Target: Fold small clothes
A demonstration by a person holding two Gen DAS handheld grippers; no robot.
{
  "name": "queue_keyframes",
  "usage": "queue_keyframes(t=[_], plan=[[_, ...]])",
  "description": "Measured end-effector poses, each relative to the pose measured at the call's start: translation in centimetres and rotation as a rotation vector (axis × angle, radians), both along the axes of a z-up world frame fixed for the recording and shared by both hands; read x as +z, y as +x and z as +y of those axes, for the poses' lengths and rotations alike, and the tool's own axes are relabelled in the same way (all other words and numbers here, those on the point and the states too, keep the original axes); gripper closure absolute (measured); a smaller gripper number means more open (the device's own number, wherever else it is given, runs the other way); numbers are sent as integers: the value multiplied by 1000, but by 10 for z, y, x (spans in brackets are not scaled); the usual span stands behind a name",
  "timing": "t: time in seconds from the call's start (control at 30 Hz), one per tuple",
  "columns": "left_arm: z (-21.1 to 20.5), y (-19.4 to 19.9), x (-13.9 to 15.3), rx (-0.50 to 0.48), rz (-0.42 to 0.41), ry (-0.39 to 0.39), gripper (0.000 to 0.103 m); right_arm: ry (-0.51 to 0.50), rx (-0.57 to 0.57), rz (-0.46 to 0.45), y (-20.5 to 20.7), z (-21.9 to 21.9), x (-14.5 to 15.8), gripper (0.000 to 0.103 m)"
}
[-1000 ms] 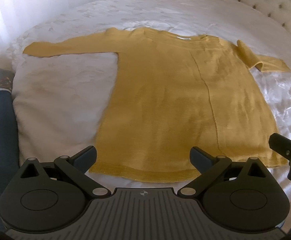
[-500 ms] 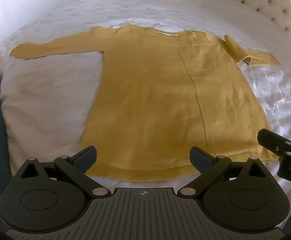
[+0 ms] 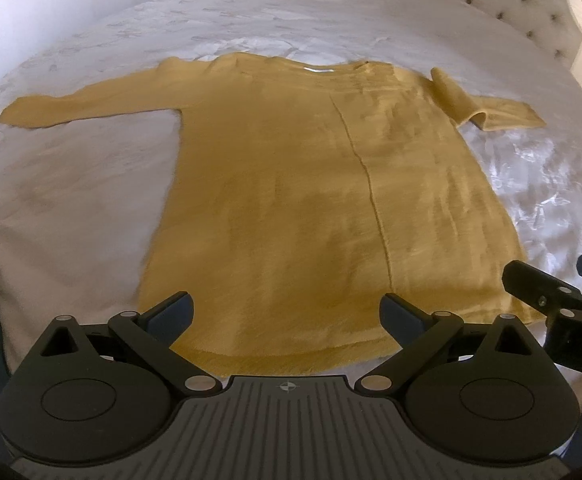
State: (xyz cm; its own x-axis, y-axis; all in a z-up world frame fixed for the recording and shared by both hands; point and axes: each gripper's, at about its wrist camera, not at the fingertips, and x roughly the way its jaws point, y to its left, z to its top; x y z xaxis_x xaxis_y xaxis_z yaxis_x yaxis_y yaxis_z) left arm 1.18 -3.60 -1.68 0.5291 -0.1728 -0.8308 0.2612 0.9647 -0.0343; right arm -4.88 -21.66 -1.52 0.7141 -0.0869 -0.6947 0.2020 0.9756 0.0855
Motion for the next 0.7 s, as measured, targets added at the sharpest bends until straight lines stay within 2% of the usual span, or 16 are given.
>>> queue_keyframes(t=[0.7], plan=[[-8,26,-17,14,46,6,2,40,-7,38,25,-11,-19,1]])
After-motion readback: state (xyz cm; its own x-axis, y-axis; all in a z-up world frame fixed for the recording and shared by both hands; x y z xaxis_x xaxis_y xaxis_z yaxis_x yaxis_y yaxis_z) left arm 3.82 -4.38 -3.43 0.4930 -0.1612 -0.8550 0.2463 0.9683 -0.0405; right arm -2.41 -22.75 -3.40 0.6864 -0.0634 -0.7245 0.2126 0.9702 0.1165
